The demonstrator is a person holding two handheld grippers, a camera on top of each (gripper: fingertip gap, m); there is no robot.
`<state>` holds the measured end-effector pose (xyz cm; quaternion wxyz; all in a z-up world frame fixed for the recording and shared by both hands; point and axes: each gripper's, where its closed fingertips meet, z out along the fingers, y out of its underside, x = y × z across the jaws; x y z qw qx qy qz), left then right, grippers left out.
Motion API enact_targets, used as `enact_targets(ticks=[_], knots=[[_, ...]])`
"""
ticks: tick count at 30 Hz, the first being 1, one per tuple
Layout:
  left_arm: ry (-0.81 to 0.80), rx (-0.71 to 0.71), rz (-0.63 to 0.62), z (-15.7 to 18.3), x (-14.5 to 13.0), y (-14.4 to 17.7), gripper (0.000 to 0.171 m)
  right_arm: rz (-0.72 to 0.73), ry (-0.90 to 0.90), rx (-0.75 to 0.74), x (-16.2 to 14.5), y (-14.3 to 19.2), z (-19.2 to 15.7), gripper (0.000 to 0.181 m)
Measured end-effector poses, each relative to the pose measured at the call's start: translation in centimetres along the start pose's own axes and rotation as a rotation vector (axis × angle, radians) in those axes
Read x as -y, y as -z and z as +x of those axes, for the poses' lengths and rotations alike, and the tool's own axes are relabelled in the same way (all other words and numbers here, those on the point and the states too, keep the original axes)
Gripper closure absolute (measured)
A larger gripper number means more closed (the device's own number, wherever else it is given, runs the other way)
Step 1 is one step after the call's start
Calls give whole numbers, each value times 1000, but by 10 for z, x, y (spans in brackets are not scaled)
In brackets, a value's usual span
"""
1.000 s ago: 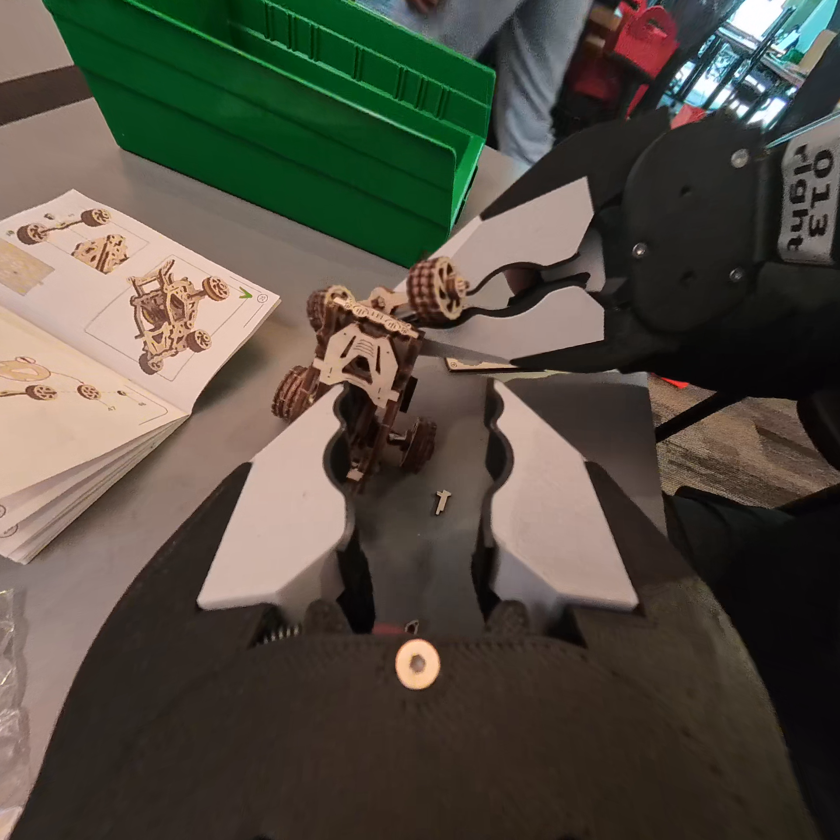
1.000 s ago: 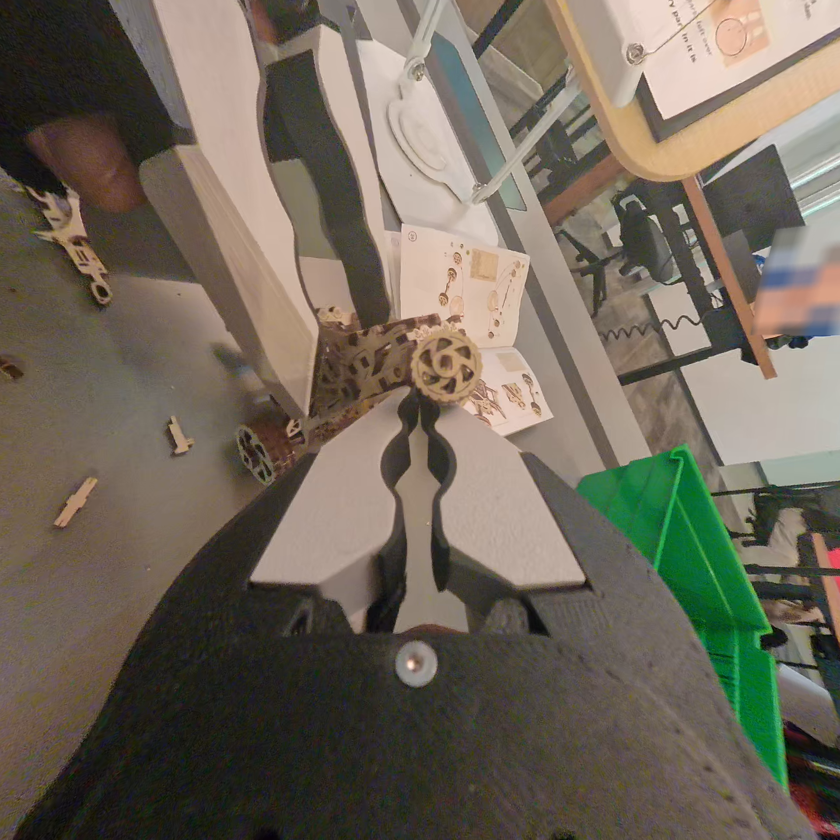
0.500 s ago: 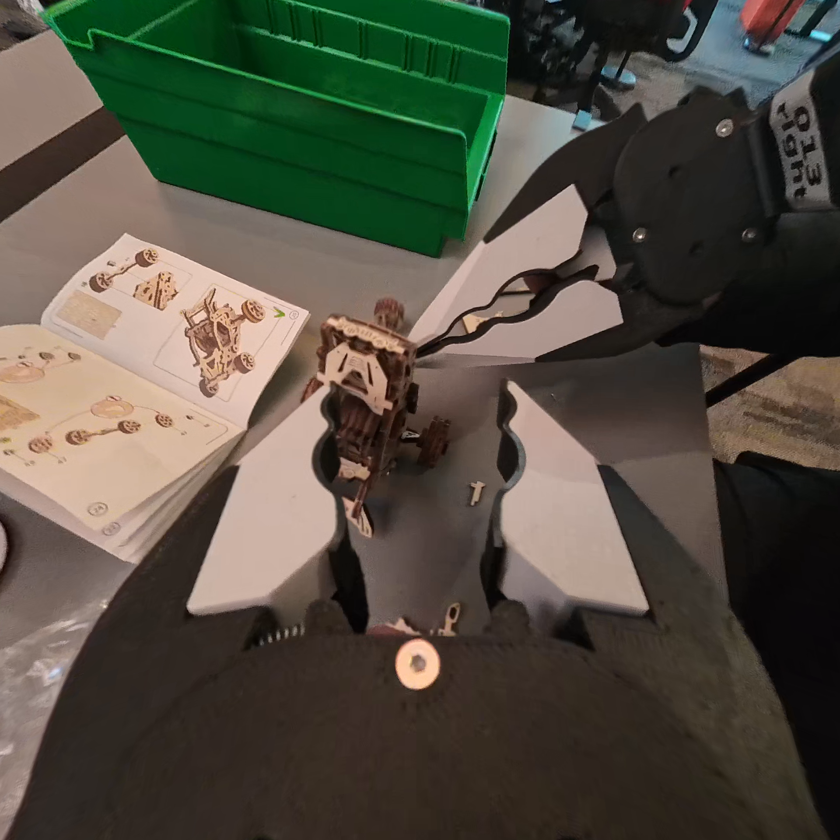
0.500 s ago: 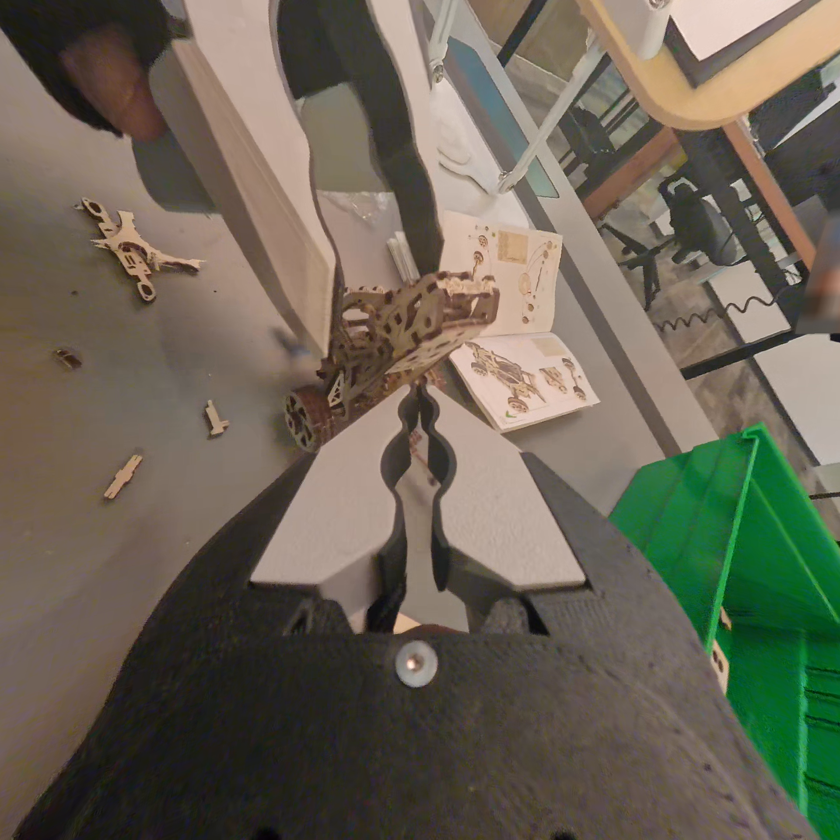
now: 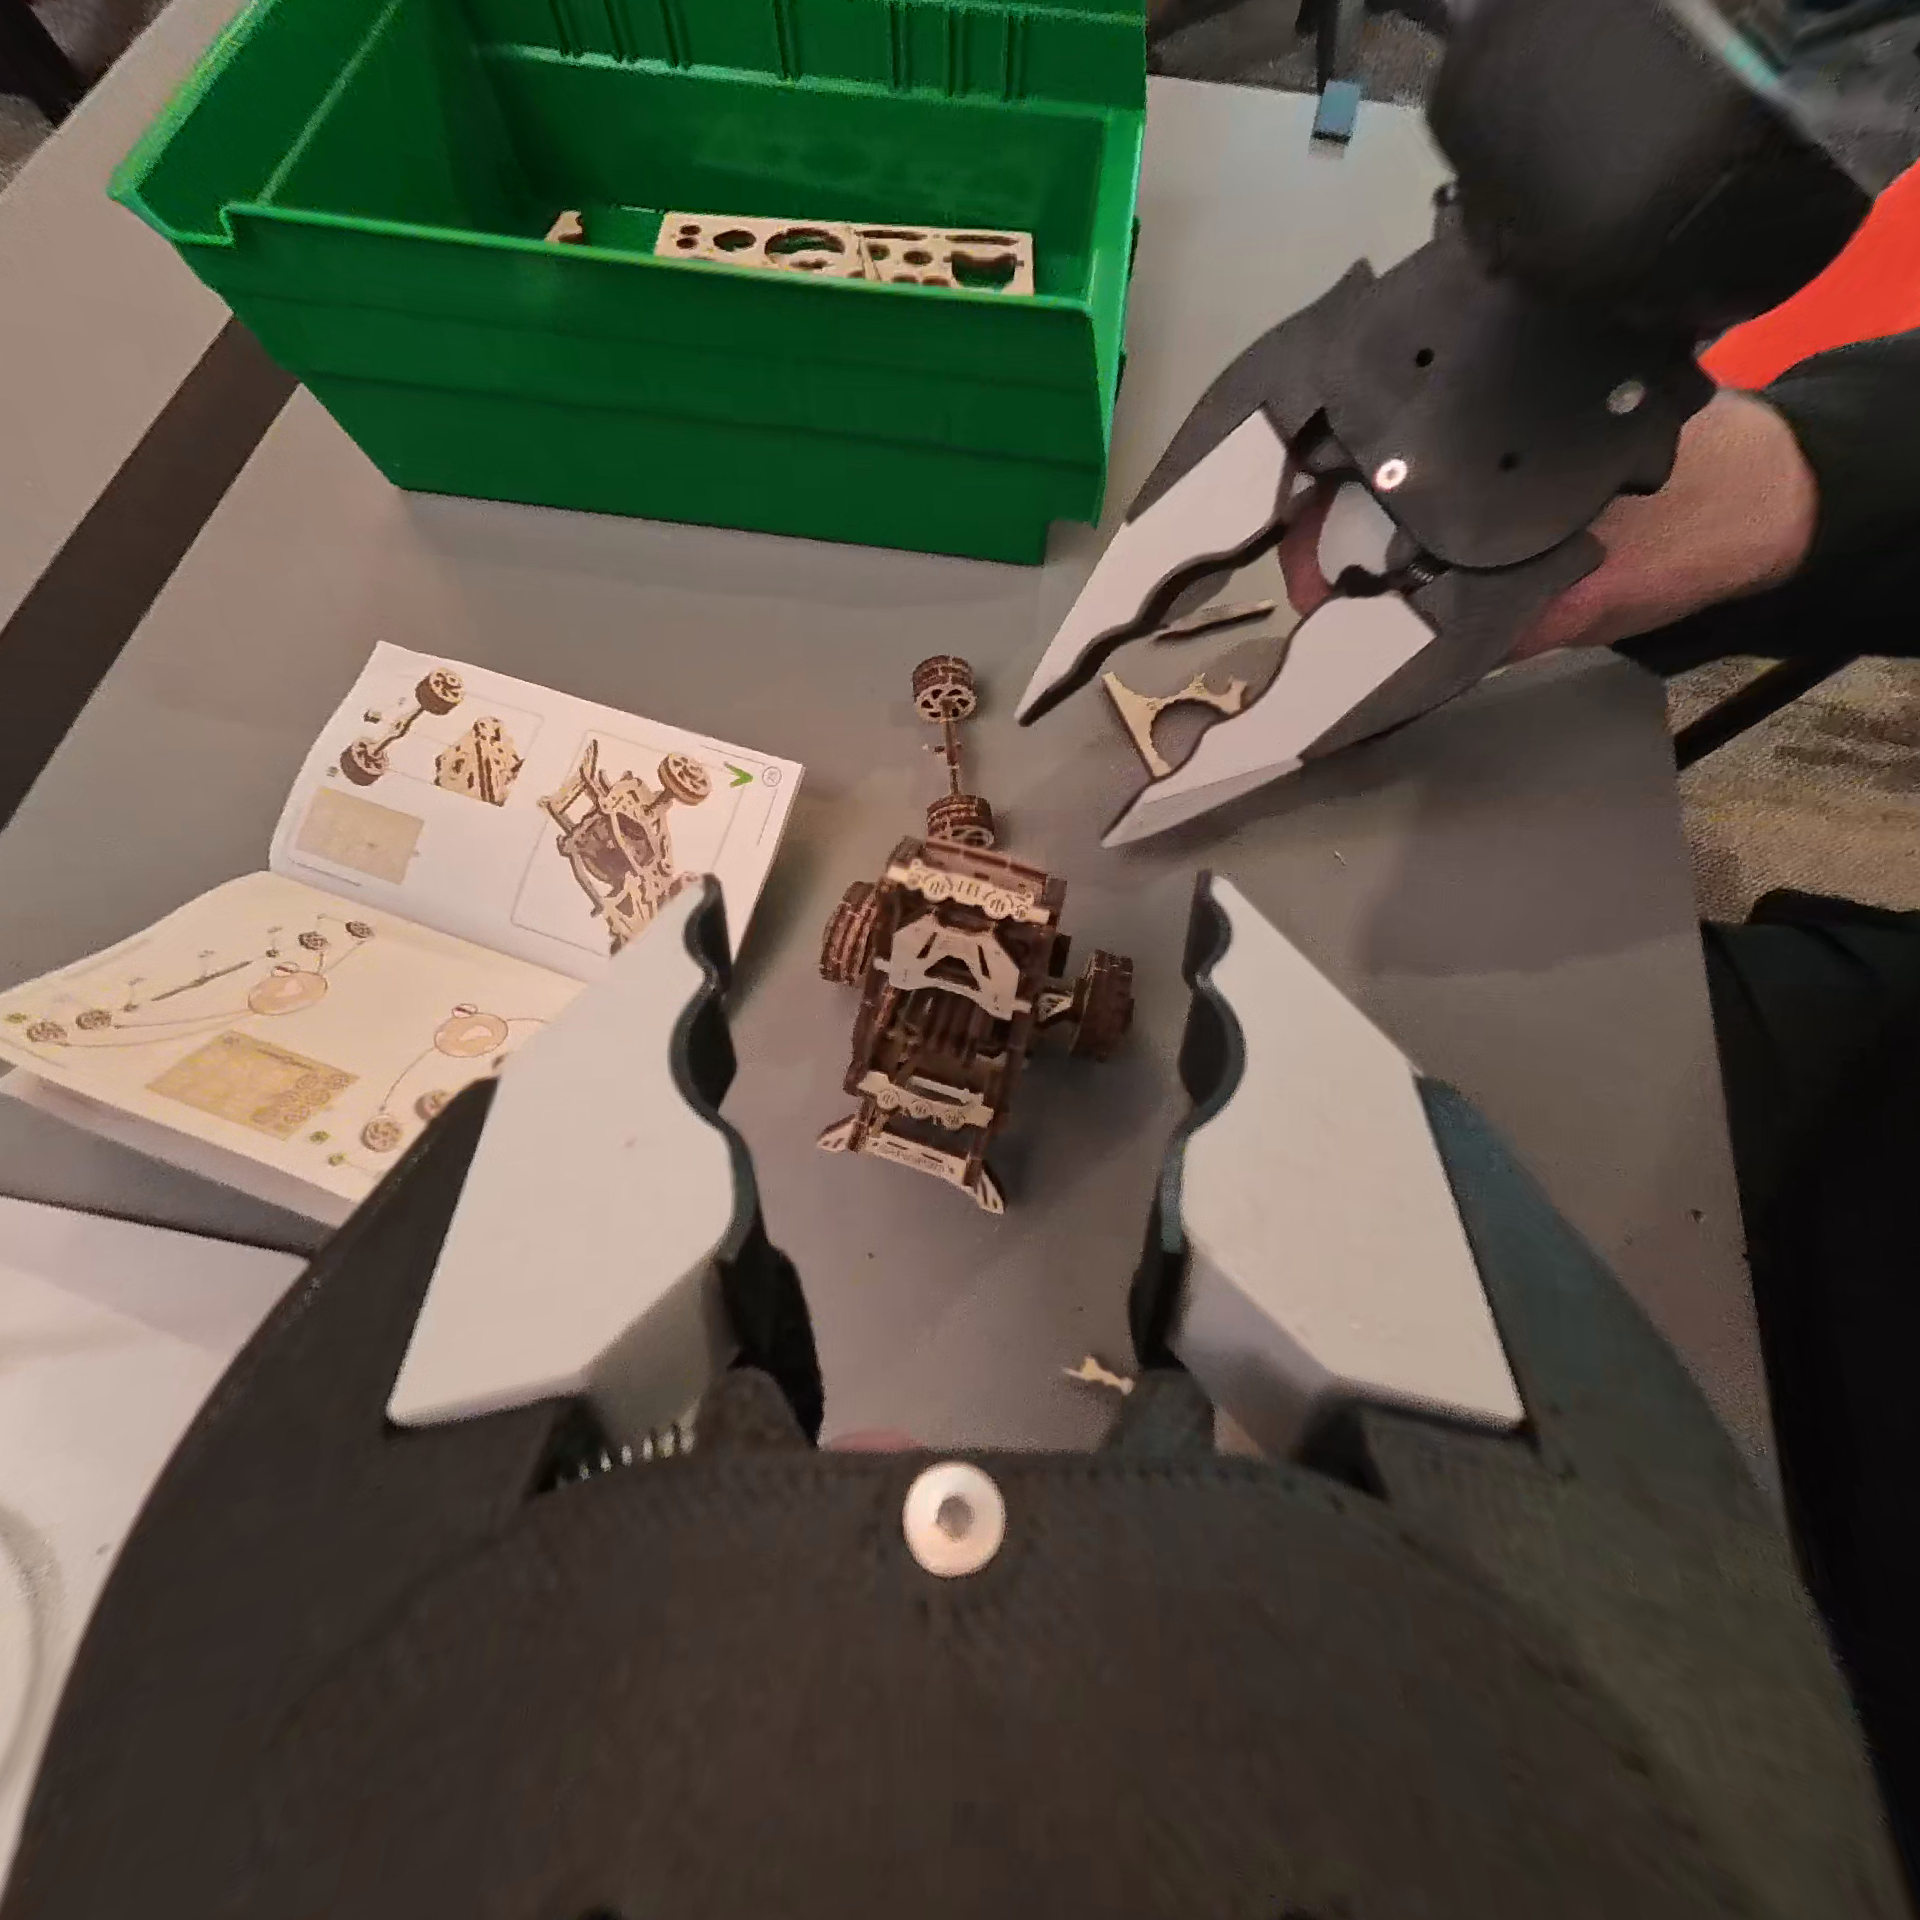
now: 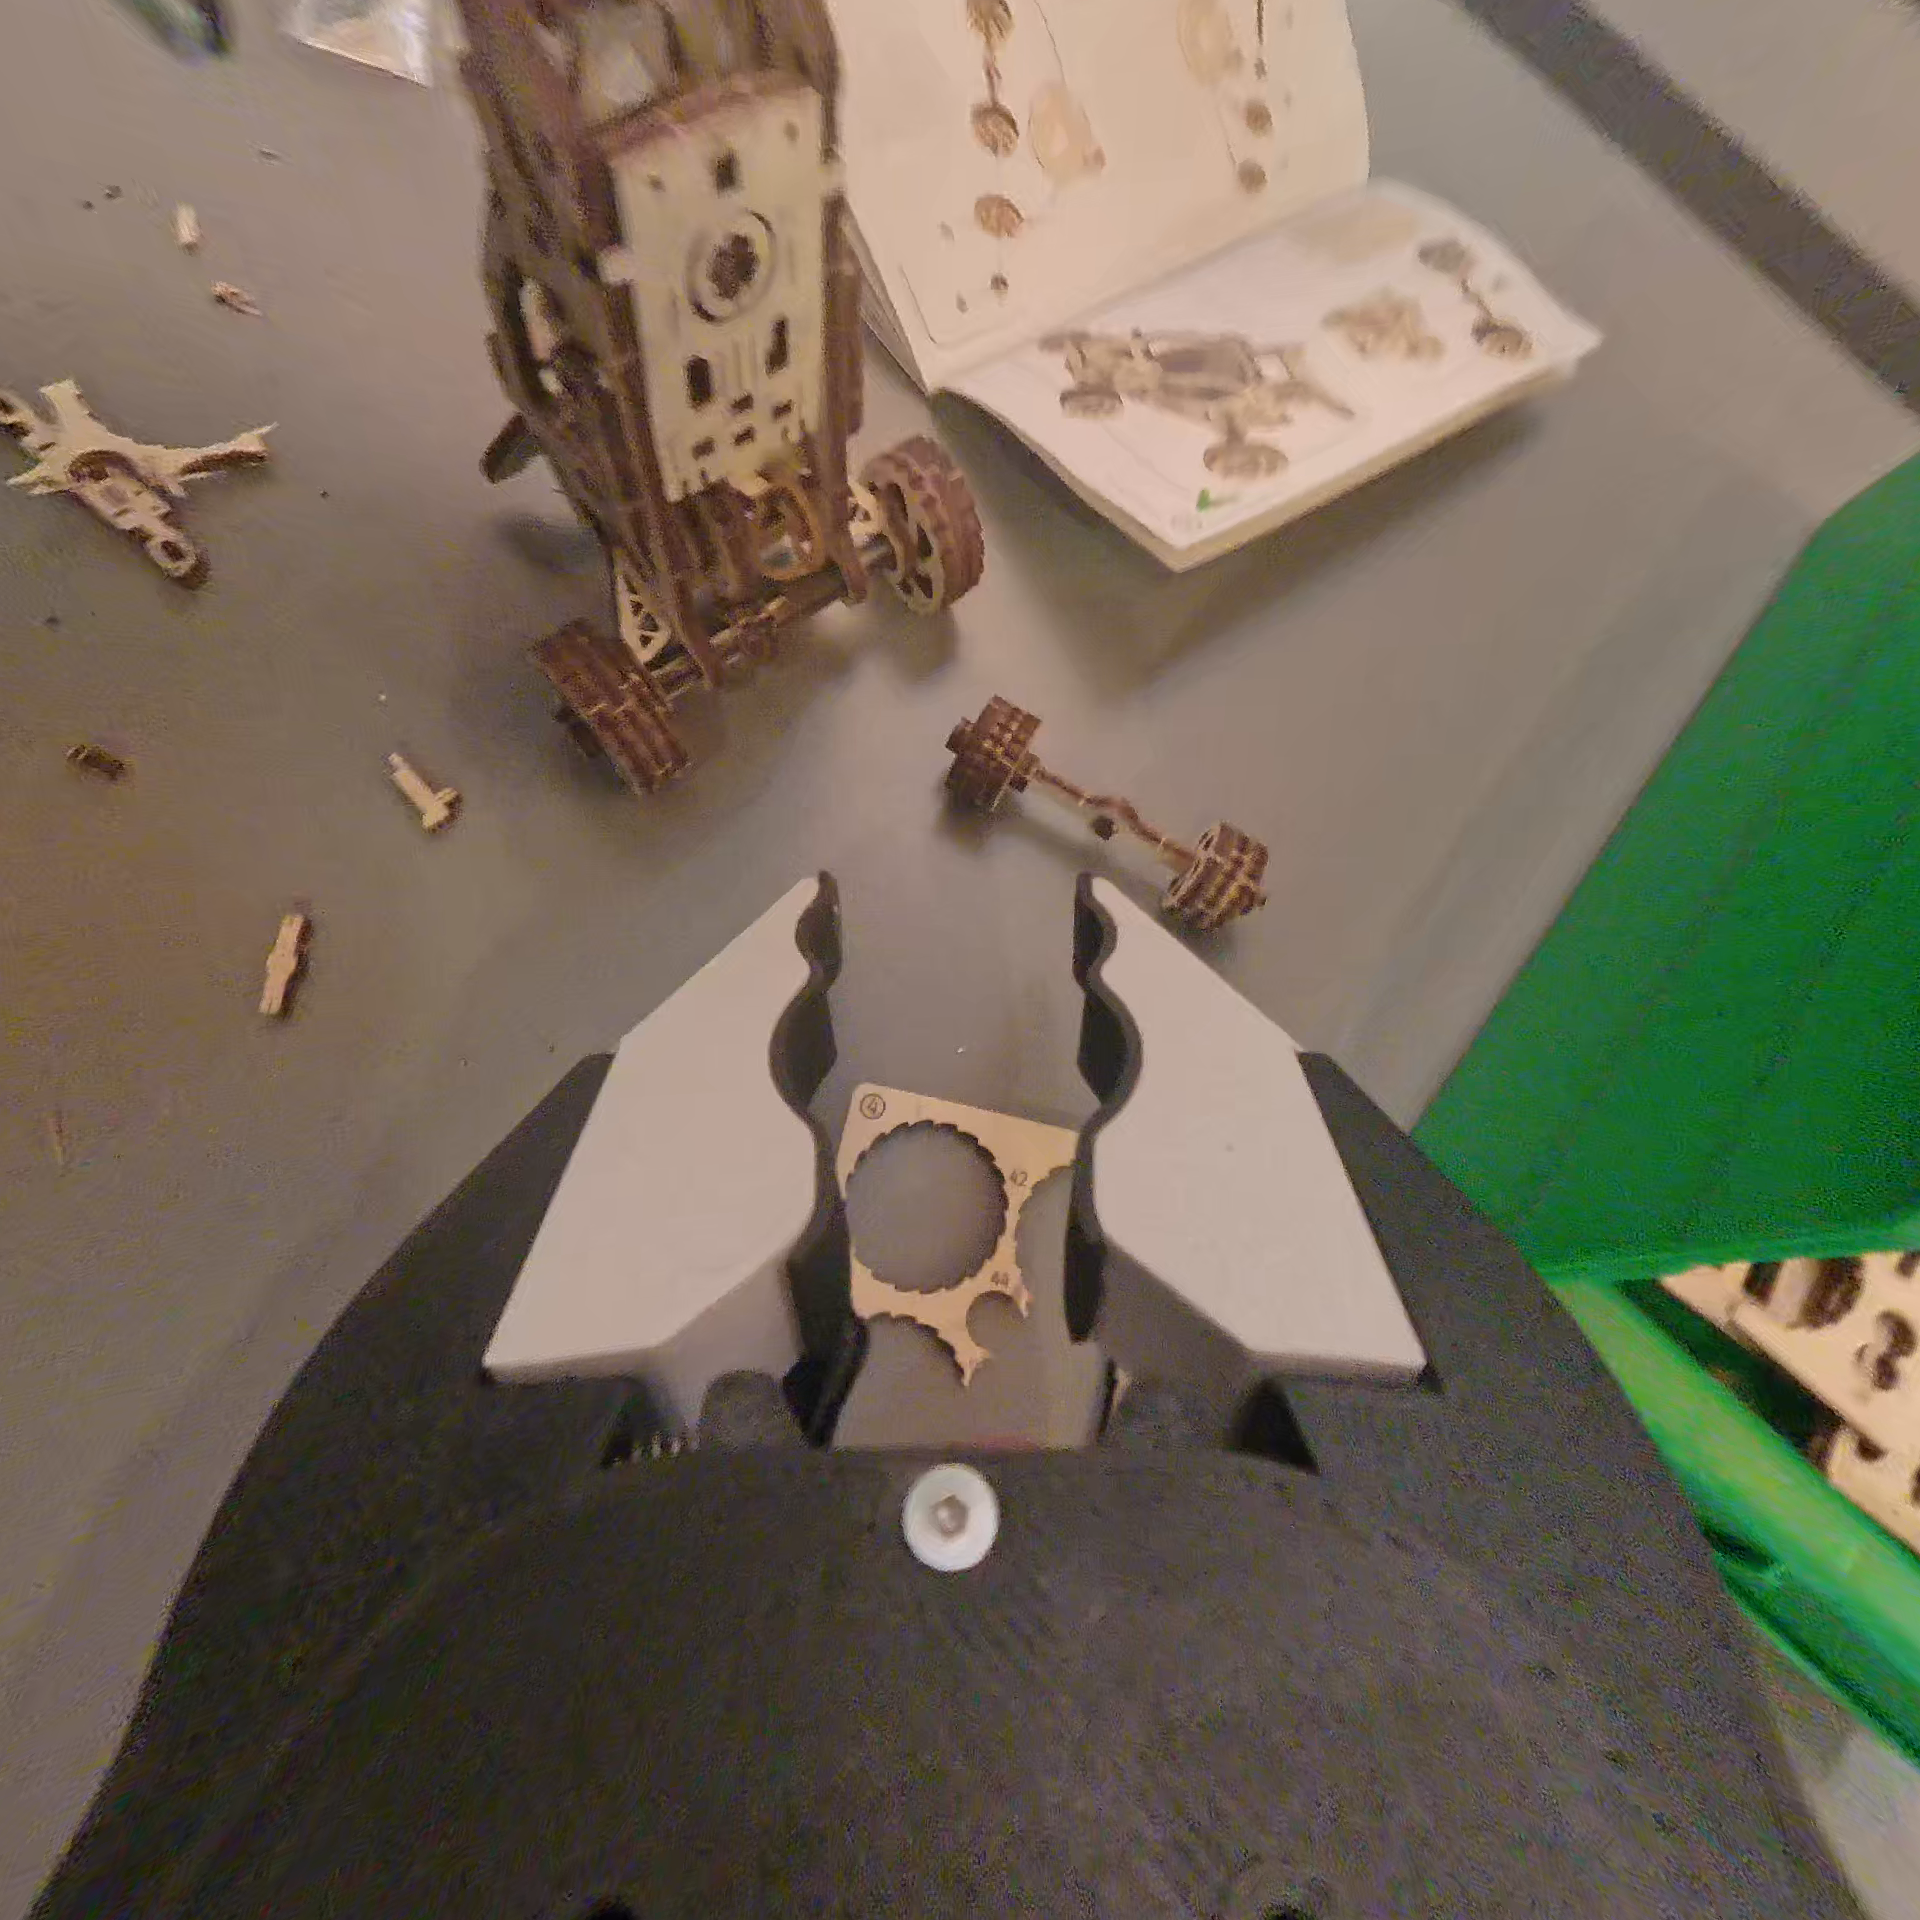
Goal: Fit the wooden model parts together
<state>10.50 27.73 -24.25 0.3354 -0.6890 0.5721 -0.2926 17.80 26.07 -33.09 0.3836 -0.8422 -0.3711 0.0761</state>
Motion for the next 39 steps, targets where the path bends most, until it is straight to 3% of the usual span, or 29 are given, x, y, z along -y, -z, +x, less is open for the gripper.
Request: enact_targets(ticks=[3, 7, 14, 20, 22, 25, 31, 39], knots=[[4, -7, 21, 2, 5, -1, 88, -6, -89, 23, 4, -9, 0, 150], [24, -10, 15, 5, -5, -5, 87, -32, -174, 66, 1, -27, 1, 153], [69, -48, 46, 3, -15, -10, 88, -11, -140, 40, 9, -34, 4, 181], [53, -89, 50, 1, -20, -14, 89, 23, -134, 73, 11, -31, 0, 181], [45, -106, 42, 1, -24, -16, 88, 26, -159, 44, 12, -28, 6, 143], [42, -125, 47, -1, -25, -16, 88, 20, -136, -58, 13, -22, 24, 141], [56, -136, 74, -4, -22, -17, 89, 18, -164, -47, 22, -20, 32, 128], [67, -168, 76, -7, -28, -21, 89, -86, -78, -50, 44, -34, 58, 143]])
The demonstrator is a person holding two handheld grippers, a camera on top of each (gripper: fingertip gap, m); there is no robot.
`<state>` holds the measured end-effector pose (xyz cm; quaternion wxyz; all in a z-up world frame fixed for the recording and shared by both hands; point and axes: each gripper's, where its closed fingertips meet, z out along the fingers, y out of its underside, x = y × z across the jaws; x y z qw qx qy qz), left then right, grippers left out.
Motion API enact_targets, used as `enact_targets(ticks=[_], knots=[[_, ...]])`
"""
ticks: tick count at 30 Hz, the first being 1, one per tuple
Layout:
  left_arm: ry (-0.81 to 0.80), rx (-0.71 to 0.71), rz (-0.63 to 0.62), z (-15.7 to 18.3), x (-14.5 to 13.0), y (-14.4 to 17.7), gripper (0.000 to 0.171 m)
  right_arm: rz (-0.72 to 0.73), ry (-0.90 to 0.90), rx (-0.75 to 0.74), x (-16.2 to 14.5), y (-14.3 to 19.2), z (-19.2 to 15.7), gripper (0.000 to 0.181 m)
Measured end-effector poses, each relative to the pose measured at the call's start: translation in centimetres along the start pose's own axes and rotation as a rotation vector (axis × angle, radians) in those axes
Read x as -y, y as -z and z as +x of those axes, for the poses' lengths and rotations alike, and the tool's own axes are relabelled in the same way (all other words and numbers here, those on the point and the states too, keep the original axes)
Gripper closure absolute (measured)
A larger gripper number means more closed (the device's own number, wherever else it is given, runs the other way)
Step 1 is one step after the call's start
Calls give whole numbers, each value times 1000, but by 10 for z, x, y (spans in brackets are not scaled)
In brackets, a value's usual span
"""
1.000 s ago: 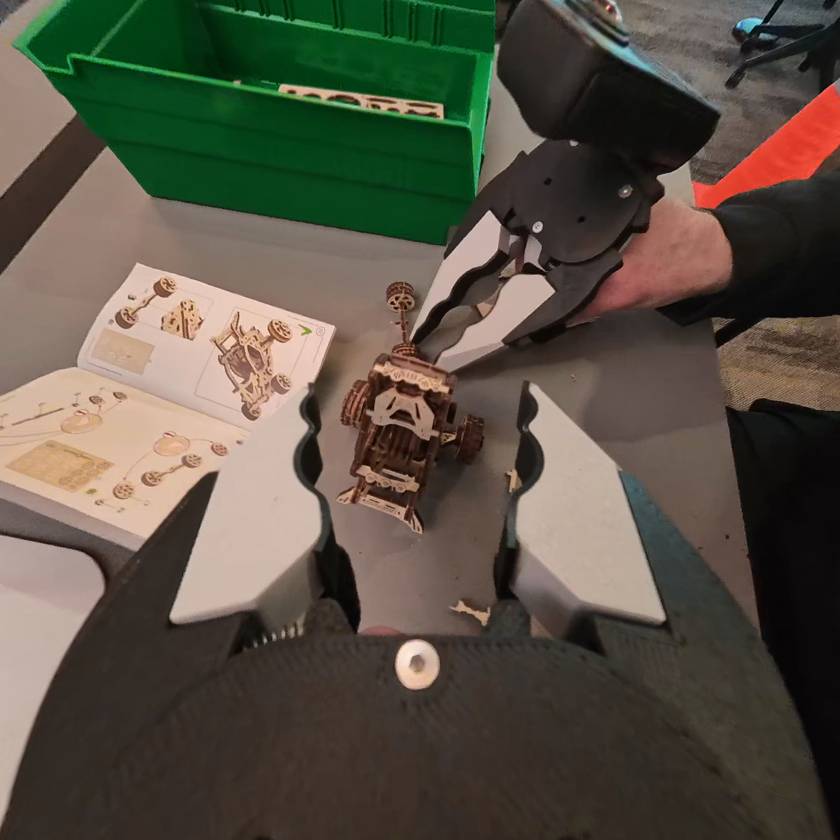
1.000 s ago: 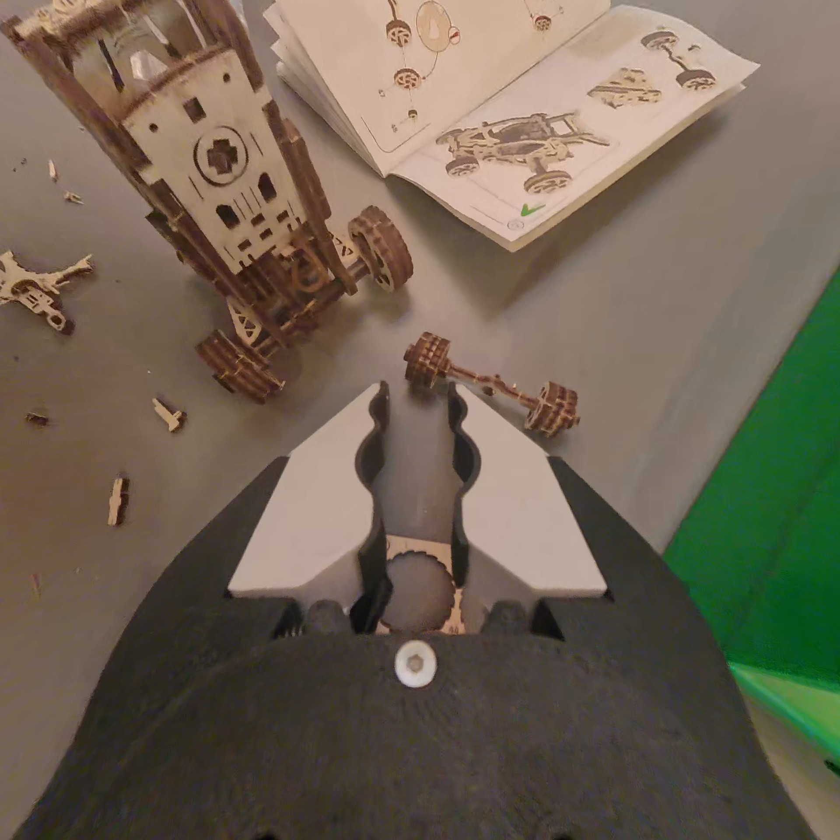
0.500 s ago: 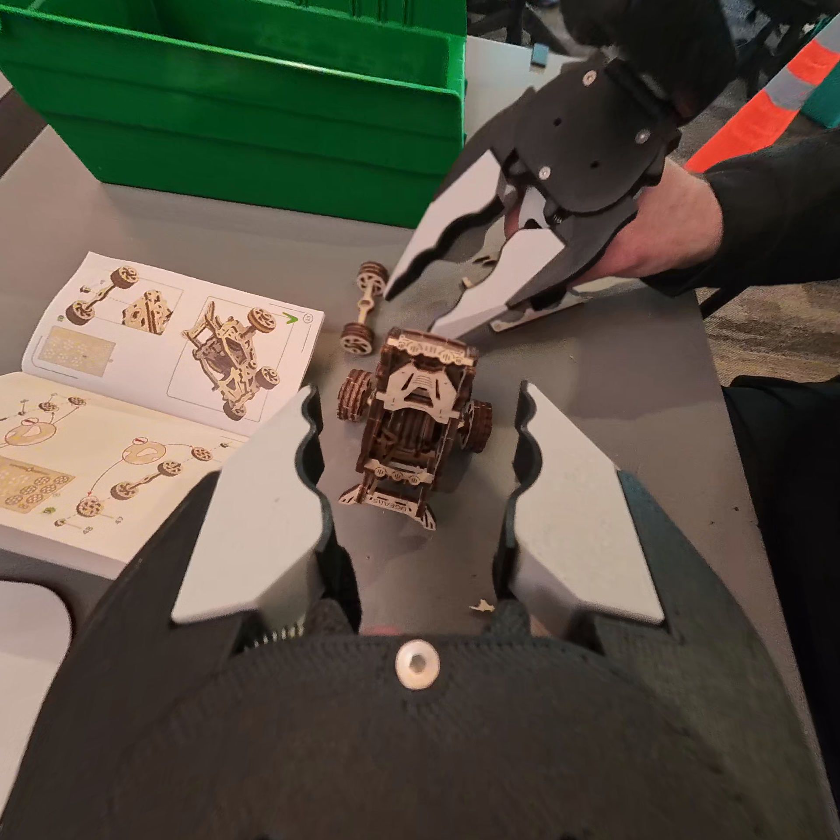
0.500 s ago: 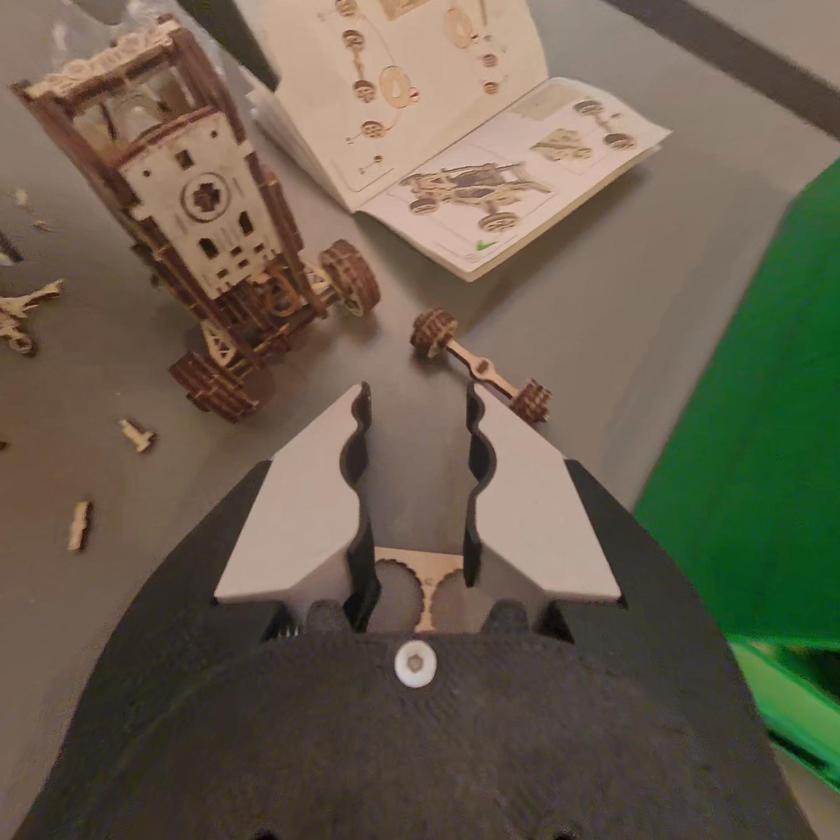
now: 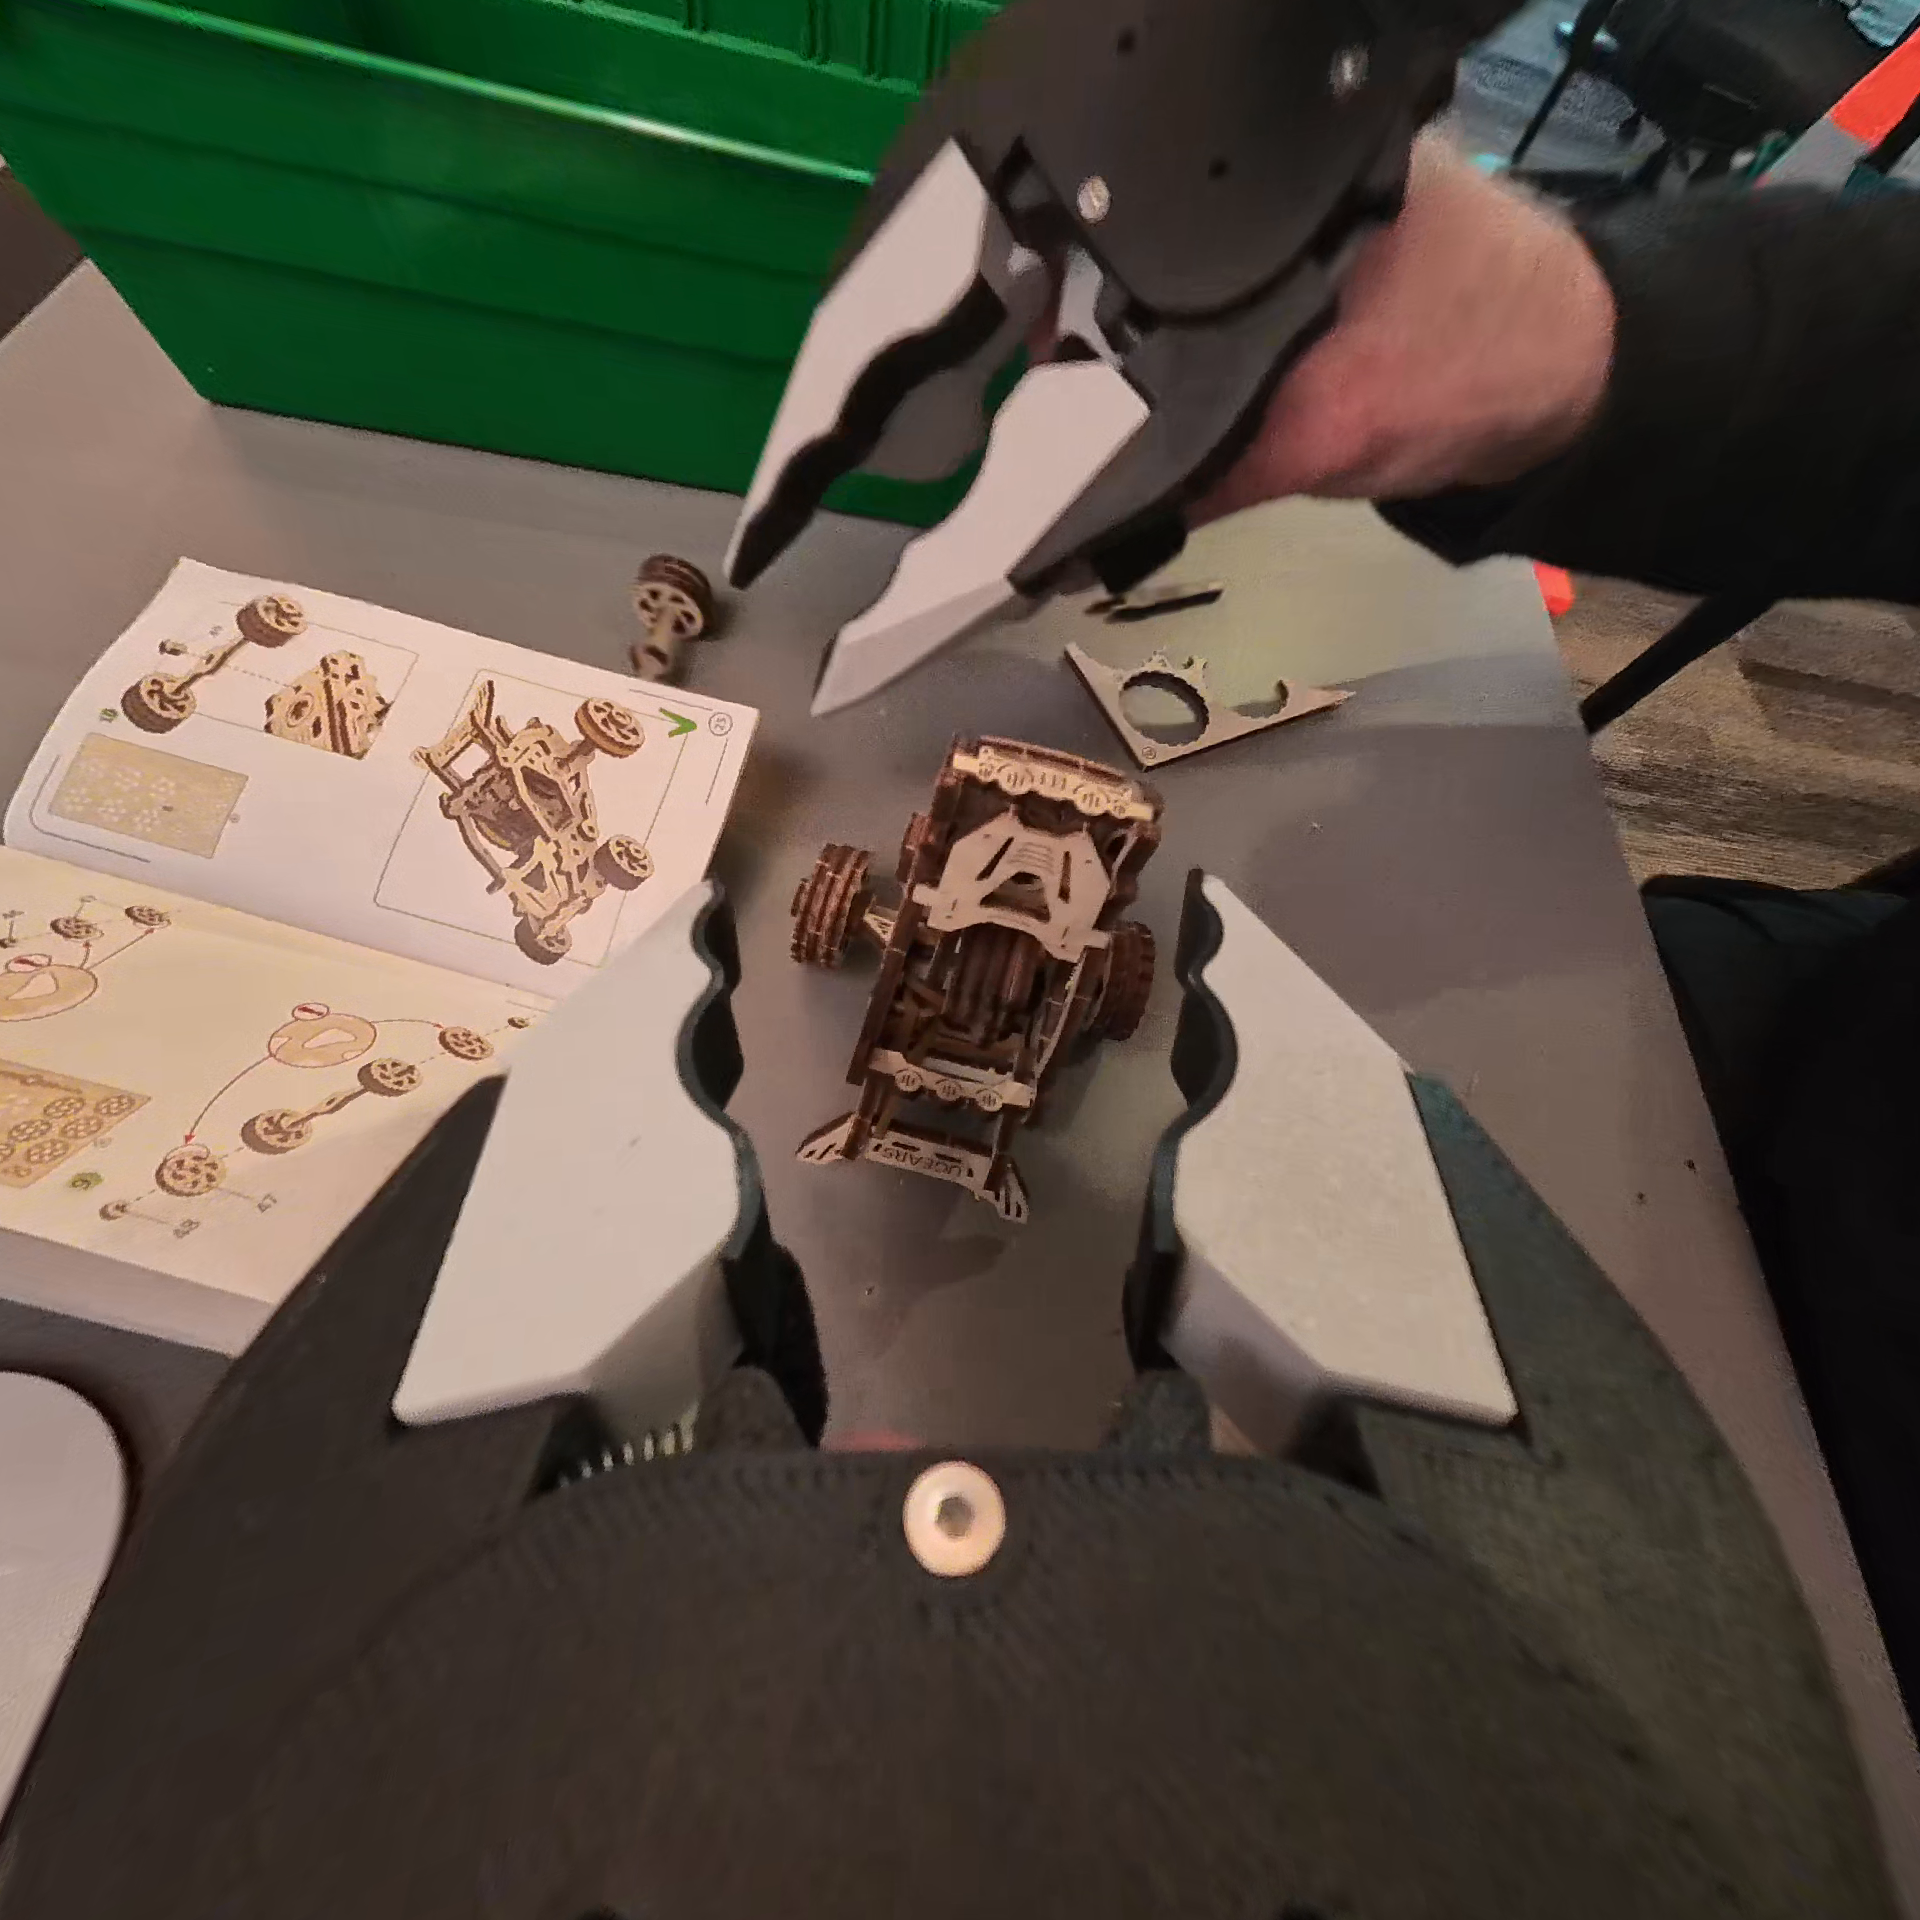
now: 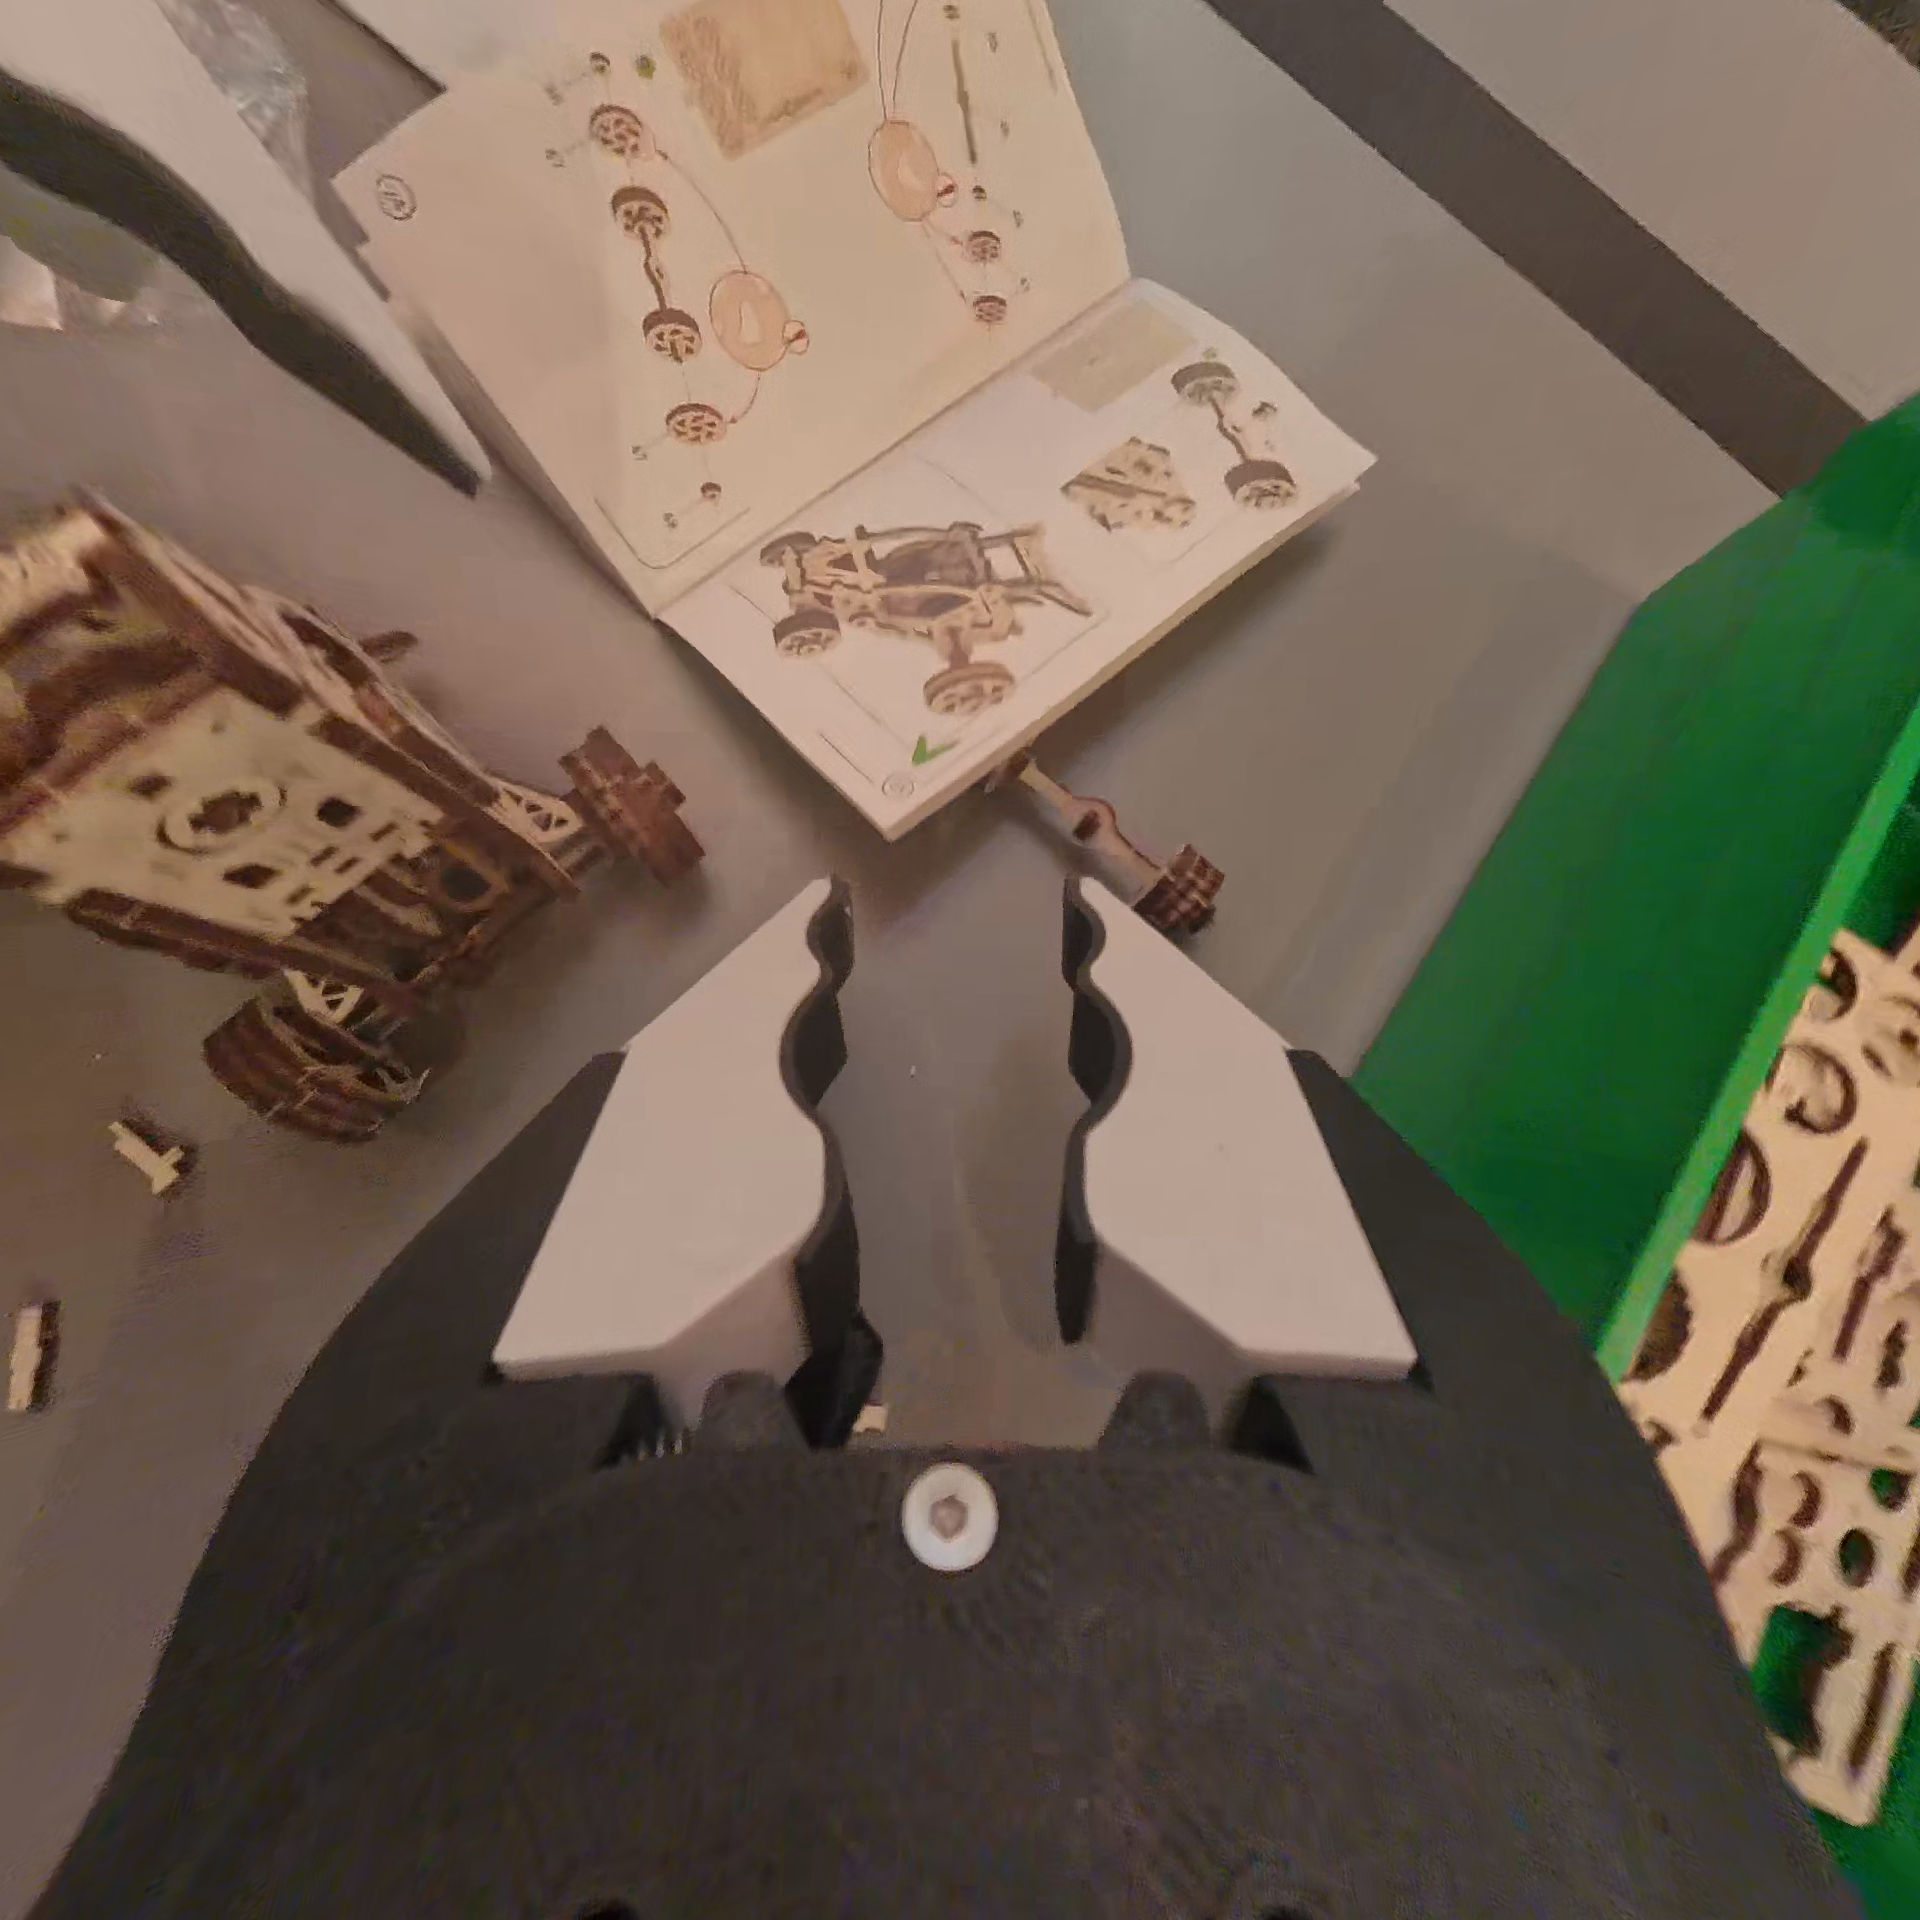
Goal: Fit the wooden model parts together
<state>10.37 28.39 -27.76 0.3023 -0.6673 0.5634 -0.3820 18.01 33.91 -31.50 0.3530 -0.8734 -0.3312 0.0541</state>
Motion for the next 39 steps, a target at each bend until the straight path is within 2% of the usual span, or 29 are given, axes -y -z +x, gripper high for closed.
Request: enact_targets(ticks=[4, 7, 9, 10, 13, 15, 19, 22, 25, 27, 28, 29, 33, 36, 39], knots=[[7, -43, -14, 5, -6, -6, 90, -205, 59, 53, 9, 0, 5, 144], [-10, -69, -40, 11, -13, -15, 95, -291, 128, 13, 21, 3, 17, 142], [-27, -63, -58, 13, -17, -22, 105, -355, 186, 10, 22, -2, 23, 139], [-21, -50, -70, 11, -19, -25, 118, -369, 194, -5, 22, -7, 28, 138], [-18, -69, -46, 15, -20, -30, 123, -479, 294, -43, 14, -16, 37, 137], [-9, -70, -45, 15, -21, -27, 124, -593, 405, -53, 6, -18, 41, 140], [-24, -47, -68, 16, -30, -15, 127, -653, 620, -8, 14, -25, 33, 142], [-18, -38, -71, 17, -35, -7, 128, -792, 677, 28, -2, -34, 41, 145], [-7, -30, -55, 17, -37, -3, 128, -862, 691, 80, -15, -40, 40, 150], [-9, -26, -61, 18, -39, 0, 128, -893, 682, 88, -20, -43, 44, 170], [-10, -25, -62, 18, -40, 1, 128, -905, 671, 74, -19, -42, 47, 170], [-12, -31, -66, 20, -41, 2, 128, -901, 667, 79, -19, -42, 46, 177], [-33, -21, -85, 23, -41, 4, 129, -920, 589, 141, -22, -35, 37, 178], [-24, -22, -83, 24, -40, 4, 129, -889, 511, 140, -19, -20, 27, 178], [2, -38, -73, 29, -38, 4, 127, -801, 371, 208, -16, 4, 4, 178]])
